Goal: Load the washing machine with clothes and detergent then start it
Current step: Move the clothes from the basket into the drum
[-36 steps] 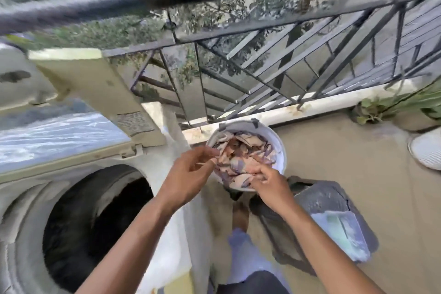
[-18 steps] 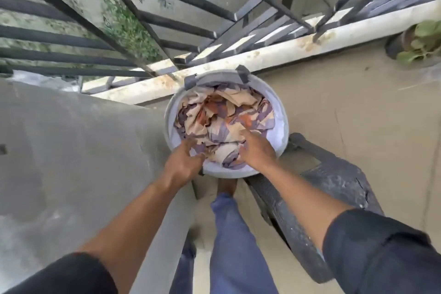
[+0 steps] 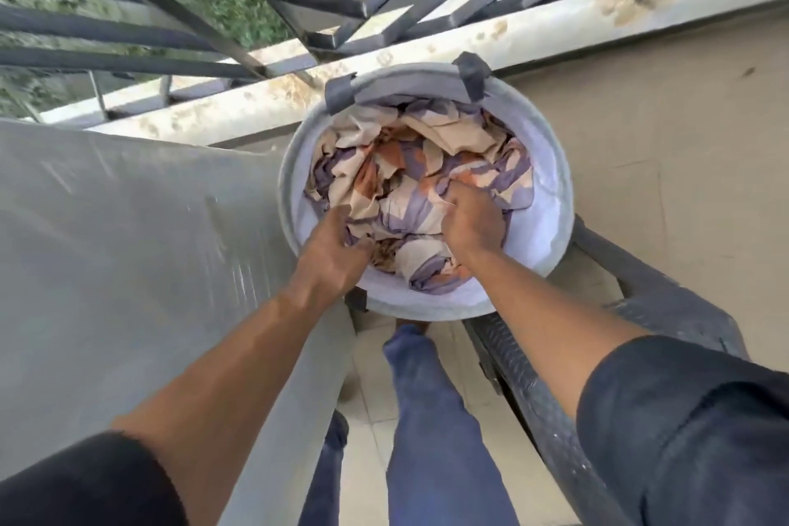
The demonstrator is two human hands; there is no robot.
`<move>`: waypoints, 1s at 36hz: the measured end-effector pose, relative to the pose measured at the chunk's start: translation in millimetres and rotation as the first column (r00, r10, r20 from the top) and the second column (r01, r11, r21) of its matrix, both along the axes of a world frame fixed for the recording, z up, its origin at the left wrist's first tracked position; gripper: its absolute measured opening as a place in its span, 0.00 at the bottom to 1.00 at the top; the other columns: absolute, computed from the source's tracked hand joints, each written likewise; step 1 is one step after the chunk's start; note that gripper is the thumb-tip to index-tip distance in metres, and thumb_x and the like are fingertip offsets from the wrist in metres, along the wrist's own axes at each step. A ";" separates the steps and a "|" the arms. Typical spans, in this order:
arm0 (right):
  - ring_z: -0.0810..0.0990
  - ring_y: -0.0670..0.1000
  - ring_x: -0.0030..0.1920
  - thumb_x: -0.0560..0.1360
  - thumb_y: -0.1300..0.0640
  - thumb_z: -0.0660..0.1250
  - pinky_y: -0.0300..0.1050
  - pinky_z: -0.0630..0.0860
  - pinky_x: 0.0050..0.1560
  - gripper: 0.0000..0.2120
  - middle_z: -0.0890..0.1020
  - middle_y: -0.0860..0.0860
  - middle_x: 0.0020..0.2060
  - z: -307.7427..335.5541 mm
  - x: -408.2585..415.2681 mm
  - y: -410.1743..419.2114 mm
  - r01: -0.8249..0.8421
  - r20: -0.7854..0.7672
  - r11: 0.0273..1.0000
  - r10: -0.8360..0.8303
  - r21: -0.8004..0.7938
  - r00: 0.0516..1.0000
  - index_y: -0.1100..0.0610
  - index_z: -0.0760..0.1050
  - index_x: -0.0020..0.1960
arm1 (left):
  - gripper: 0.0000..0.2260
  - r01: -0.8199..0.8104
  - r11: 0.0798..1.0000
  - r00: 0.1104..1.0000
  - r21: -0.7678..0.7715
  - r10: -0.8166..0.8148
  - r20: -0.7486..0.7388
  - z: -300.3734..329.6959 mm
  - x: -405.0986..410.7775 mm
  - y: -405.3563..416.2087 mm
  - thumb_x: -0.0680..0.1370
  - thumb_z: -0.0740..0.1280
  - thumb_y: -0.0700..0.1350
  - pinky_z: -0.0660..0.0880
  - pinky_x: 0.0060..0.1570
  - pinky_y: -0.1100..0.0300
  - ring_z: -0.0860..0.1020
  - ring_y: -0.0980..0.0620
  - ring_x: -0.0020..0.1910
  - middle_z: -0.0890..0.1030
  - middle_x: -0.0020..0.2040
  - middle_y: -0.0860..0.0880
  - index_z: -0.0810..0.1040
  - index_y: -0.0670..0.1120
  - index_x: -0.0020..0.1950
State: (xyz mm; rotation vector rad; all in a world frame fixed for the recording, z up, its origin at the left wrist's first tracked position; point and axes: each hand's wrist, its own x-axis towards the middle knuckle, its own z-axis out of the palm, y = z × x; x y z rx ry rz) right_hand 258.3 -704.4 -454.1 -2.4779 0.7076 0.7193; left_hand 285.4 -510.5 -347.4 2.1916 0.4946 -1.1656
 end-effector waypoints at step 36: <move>0.80 0.63 0.62 0.80 0.47 0.65 0.56 0.77 0.61 0.20 0.82 0.61 0.61 101.3 0.8 -16.0 0.252 0.025 0.962 -0.256 0.107 0.966 0.59 0.78 0.65 | 0.34 -0.163 0.977 0.987 -0.135 0.160 -0.033 108.3 -68.8 9.2 0.70 0.64 0.57 0.75 0.70 0.46 0.78 0.45 0.68 0.80 0.67 0.46 0.73 0.50 0.76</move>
